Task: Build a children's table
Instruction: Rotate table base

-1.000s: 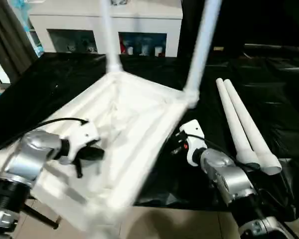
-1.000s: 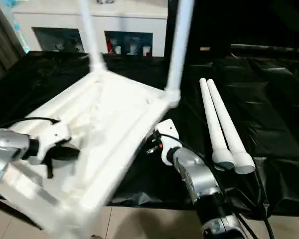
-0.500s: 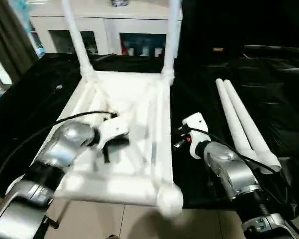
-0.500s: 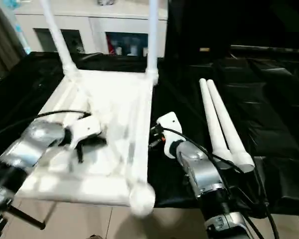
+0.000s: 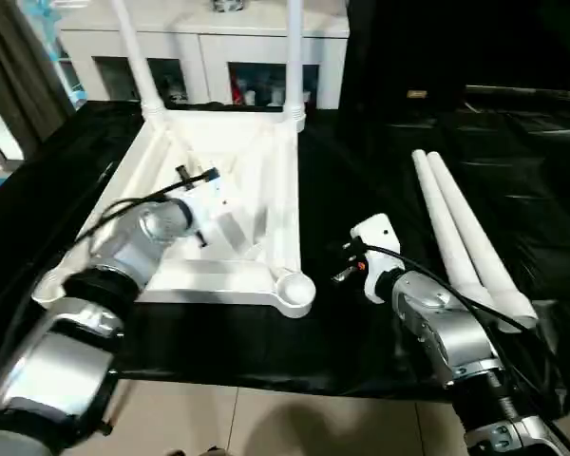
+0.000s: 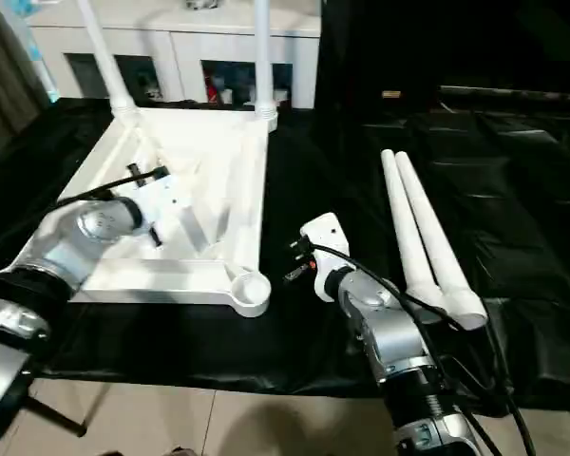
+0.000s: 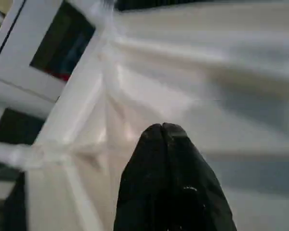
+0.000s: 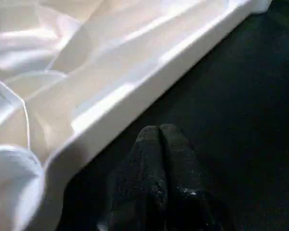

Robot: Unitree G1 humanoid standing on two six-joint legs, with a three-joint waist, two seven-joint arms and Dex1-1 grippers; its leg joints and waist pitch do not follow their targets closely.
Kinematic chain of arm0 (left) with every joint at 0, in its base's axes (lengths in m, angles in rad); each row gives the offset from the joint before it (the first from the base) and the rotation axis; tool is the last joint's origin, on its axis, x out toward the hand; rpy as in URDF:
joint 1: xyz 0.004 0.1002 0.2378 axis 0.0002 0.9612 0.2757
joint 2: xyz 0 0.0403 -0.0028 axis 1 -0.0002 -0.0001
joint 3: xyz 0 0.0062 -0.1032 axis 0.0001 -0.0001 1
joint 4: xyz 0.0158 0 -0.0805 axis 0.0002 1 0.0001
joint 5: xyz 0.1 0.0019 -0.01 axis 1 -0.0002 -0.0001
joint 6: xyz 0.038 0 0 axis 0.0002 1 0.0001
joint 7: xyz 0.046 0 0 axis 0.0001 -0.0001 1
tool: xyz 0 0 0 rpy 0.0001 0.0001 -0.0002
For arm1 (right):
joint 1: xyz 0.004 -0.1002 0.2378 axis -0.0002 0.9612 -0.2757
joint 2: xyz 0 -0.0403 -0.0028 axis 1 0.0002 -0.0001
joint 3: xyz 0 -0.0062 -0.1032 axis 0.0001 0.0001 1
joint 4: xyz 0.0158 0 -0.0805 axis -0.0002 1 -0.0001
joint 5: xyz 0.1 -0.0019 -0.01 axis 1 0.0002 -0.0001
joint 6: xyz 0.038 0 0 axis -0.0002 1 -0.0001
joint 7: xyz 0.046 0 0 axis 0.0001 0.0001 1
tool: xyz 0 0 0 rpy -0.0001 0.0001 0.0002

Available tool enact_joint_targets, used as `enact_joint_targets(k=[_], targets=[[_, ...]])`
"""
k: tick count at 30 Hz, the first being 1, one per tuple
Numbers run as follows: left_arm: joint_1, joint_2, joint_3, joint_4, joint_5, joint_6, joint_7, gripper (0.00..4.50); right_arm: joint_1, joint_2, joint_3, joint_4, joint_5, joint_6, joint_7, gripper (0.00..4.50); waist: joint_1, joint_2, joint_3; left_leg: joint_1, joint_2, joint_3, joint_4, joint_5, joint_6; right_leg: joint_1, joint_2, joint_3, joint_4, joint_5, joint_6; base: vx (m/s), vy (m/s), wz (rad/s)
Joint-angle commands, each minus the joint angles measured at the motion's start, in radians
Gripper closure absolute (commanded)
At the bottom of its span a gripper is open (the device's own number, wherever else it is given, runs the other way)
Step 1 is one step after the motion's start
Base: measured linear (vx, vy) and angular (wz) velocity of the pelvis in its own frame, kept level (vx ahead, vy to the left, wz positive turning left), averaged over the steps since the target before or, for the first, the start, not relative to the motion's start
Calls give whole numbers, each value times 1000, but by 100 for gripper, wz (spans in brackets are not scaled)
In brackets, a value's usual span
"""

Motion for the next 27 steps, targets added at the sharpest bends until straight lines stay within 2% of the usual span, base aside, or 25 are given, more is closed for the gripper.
enact_joint_targets(k=[1,4,6,8,9,10,11,13,15,17,18,20,25,27], targets=[[6,-5,39,-11,-72,-14,-79,450,4,-22,-27,-30,11,21,9,448,7,-2,-75,16,40,-14,-66,-153,44,59,-64,52,-58,-77,-239,0,0,0],[40,8,63,-81,-137,6,-178,450,13,-45,-46,-68,22,41,15,448,9,-4,-71,17,42,-13,-69,-170,42,59,-65,53,-63,-120,-231,0,0,0],[90,38,76,-200,-210,55,-320,450,27,-64,-61,-113,36,69,26,448,10,-1,-69,16,45,-14,-71,-175,35,58,-67,55,-63,-143,-226,0,0,0],[164,102,70,-385,-325,147,-524,450,55,-100,-62,-176,58,102,73,448,11,-1,-70,17,50,-14,-74,-178,31,57,-68,56,-59,-143,-230,0,0,0],[164,102,70,-385,-325,147,-524,450,55,-100,-62,-176,58,102,73,448,9,2,-69,18,52,-14,-76,-182,28,56,-67,56,-56,-138,-233,0,0,0],[213,160,49,-491,-386,222,-649,450,72,-126,-59,-214,74,125,106,448,7,3,-69,20,52,-15,-77,-194,21,55,-66,56,-51,-137,-236,0,0,0],[229,181,38,-526,-405,248,-693,450,77,-134,-57,-225,80,132,118,448,4,4,-65,19,51,-12,-79,-205,21,52,-61,57,-55,-150,-233,0,0,0],[276,248,9,-628,-457,335,-796,450,98,-173,-45,-275,102,154,179,448,2,6,-59,26,49,-10,-83,-268,3,46,-60,58,-67,-235,-217,0,0,0],[316,299,-17,-694,-454,385,-852,450,123,-227,-28,-340,137,177,256,448,4,7,-55,28,52,-13,-86,-298,-6,46,-61,59,-70,-279,-200,0,0,0],[328,312,-29,-708,-444,394,-867,450,133,-250,-18,-364,148,182,289,448,3,7,-52,28,49,-13,-88,-314,-9,44,-59,60,-77,-328,-172,0,0,0],[350,333,-45,-746,-430,435,-893,450,145,-284,-3,-404,165,208,337,448,3,10,-53,31,48,-13,-87,-316,-14,43,-60,60,-78,-337,-168,0,0,0],[358,338,-58,-762,-417,458,-898,450,151,-308,12,-428,170,221,368,448,4,7,-53,29,50,-15,-88,-312,-17,44,-61,61,-79,-338,-165,0,0,0],[345,315,-99,-741,-362,453,-861,450,153,-330,31,-461,174,244,396,448,0,3,-53,25,46,-18,-86,-306,-19,46,-61,59,-85,-369,-153,0,0,0],[310,243,-99,-649,-301,373,-734,450,154,-335,39,-474,179,255,390,448,0,5,-54,27,43,-17,-83,-304,-17,45,-58,57,-88,-370,-148,0,0,0]])
